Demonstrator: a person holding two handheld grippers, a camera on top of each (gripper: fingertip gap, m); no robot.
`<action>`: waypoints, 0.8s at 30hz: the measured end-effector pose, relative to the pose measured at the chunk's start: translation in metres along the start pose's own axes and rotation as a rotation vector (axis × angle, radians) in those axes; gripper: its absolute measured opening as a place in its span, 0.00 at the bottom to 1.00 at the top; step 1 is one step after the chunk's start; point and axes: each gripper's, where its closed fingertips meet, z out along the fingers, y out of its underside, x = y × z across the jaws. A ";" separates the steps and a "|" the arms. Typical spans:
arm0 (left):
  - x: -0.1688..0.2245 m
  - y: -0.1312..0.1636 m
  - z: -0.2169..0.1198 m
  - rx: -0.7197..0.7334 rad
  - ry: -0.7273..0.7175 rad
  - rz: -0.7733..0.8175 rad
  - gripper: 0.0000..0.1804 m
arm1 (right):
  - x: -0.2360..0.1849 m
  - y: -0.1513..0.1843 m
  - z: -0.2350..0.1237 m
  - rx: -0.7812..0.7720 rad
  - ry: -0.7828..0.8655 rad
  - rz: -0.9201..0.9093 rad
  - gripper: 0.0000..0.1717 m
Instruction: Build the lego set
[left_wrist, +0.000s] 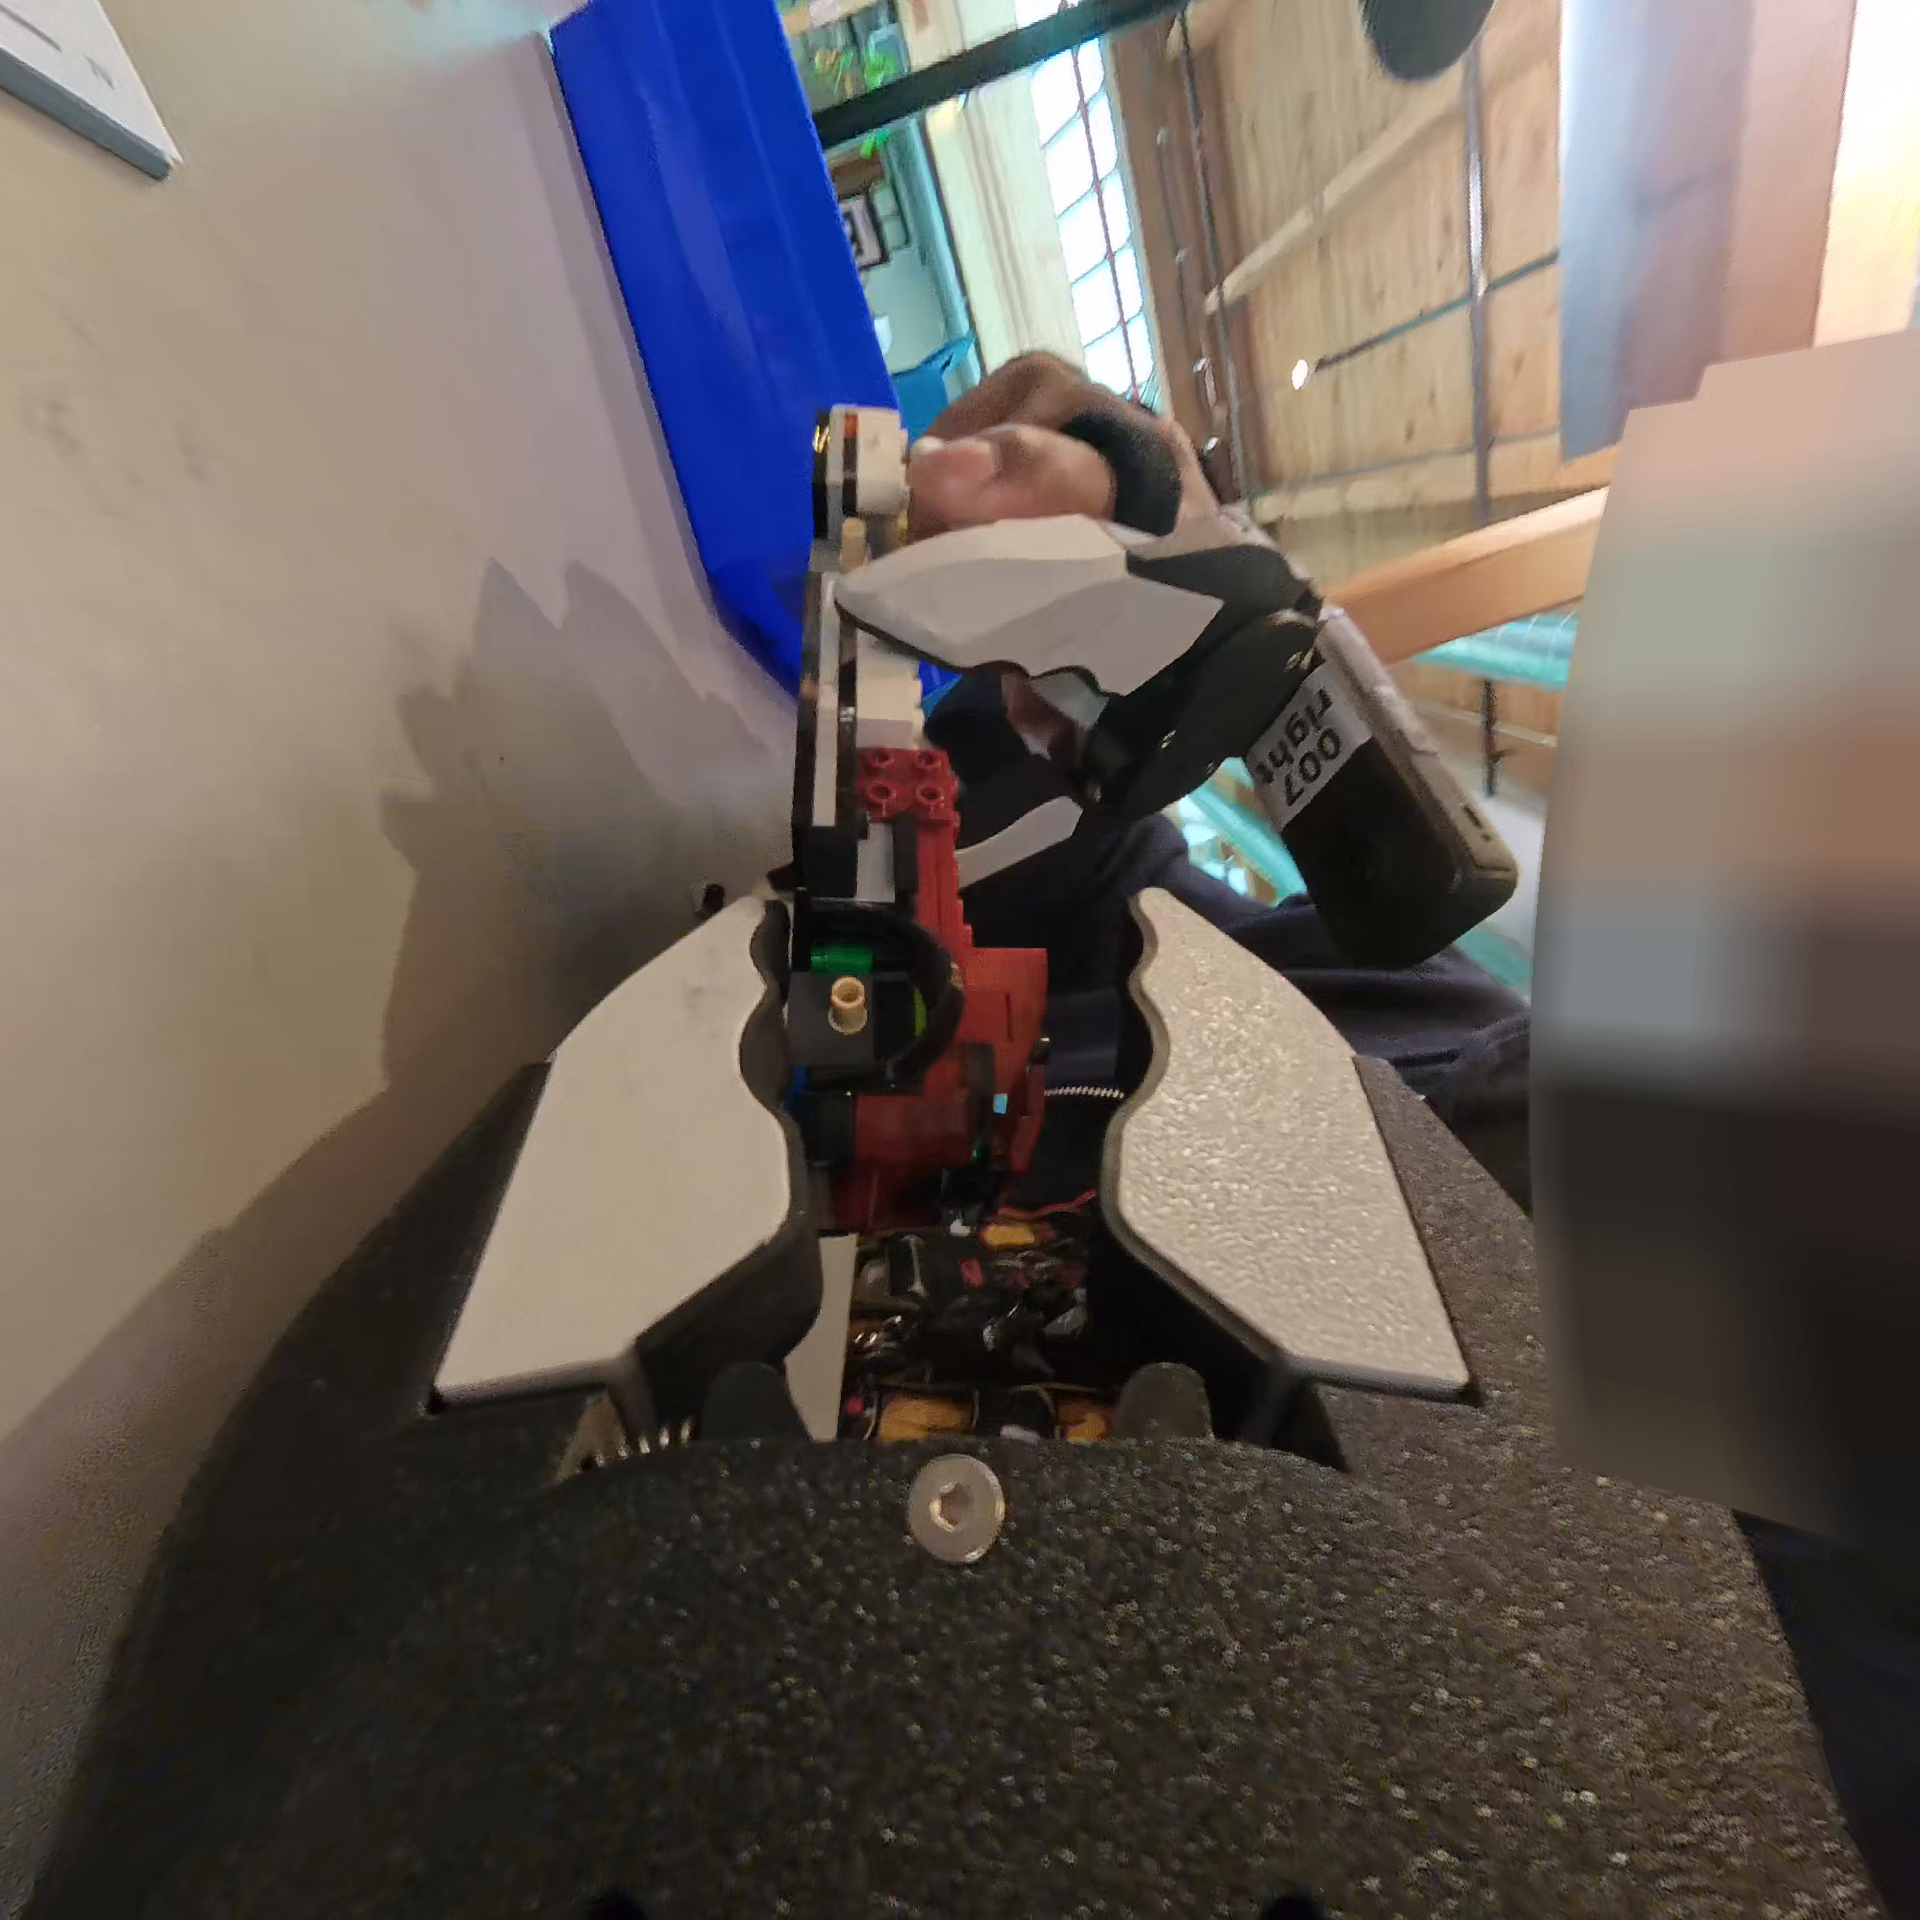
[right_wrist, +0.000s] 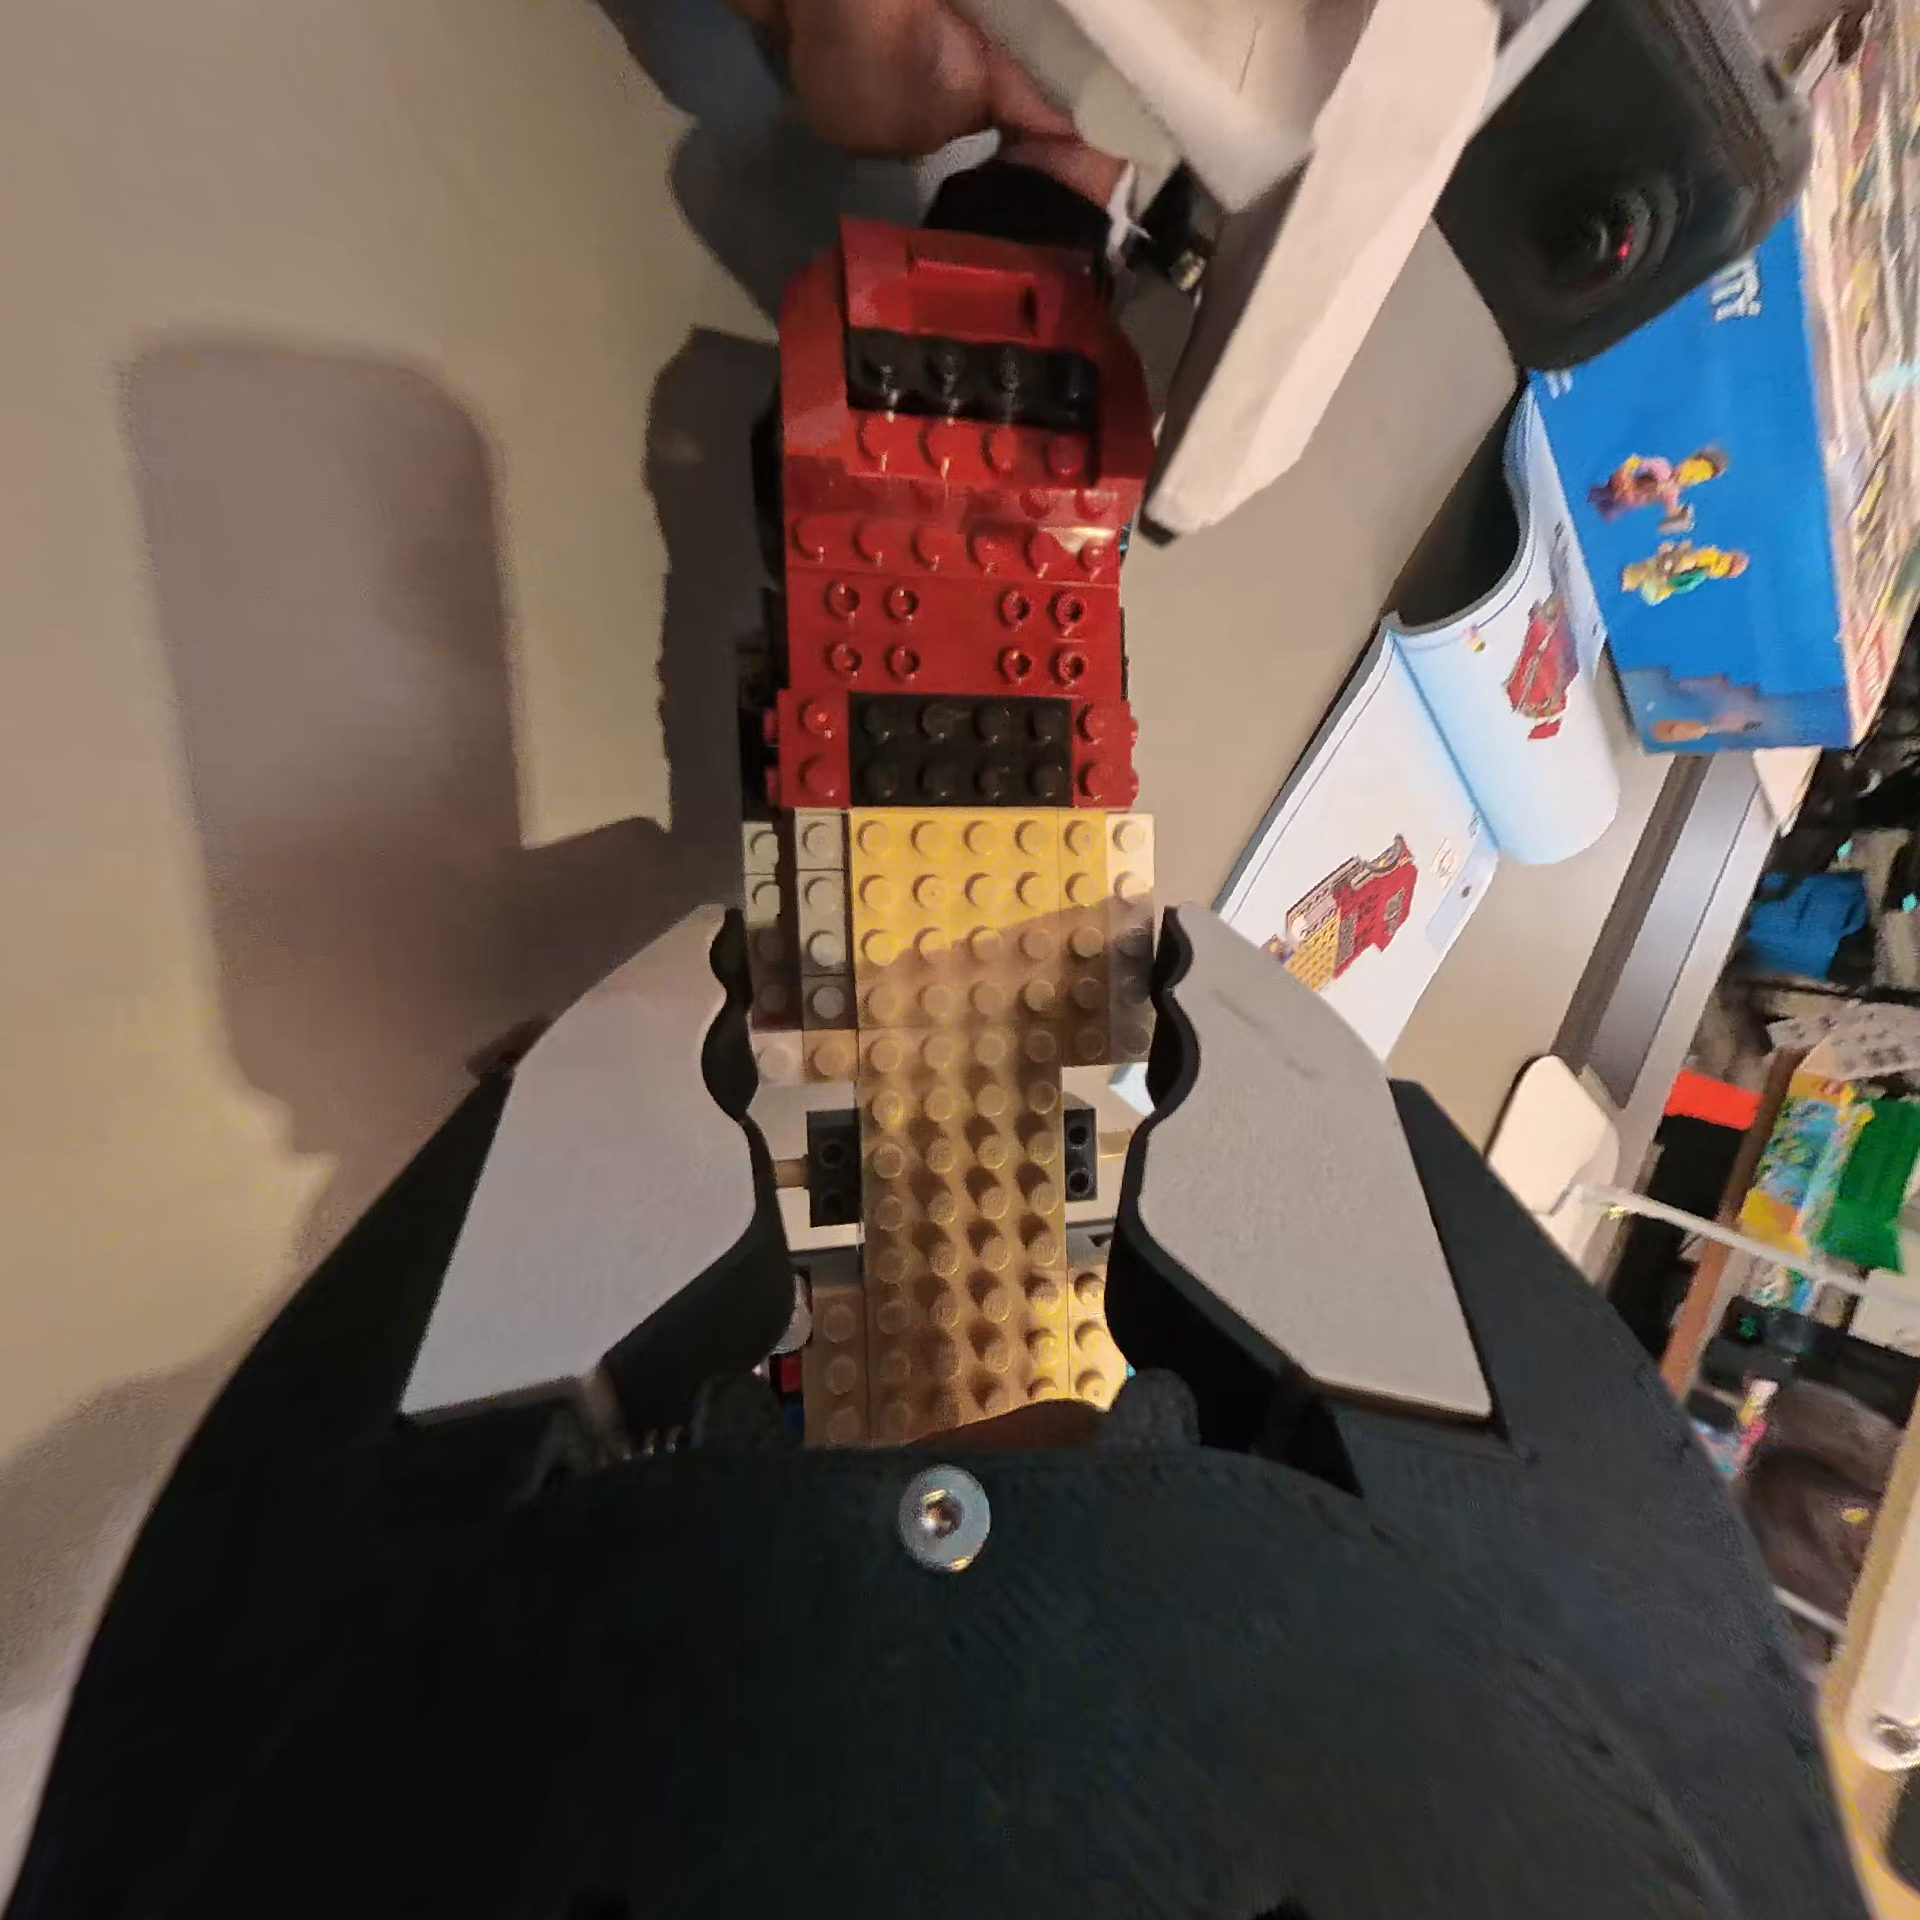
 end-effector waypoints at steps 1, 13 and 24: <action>-0.001 0.002 0.000 -0.023 -0.019 0.020 0.33 | 0.000 0.000 0.000 0.001 0.004 -0.018 0.44; -0.023 0.010 -0.003 -0.232 -0.182 0.226 0.25 | 0.001 -0.003 0.005 0.014 0.012 -0.114 0.44; -0.028 0.022 -0.004 -0.404 -0.206 0.266 0.25 | -0.001 -0.003 0.008 -0.005 -0.003 -0.204 0.43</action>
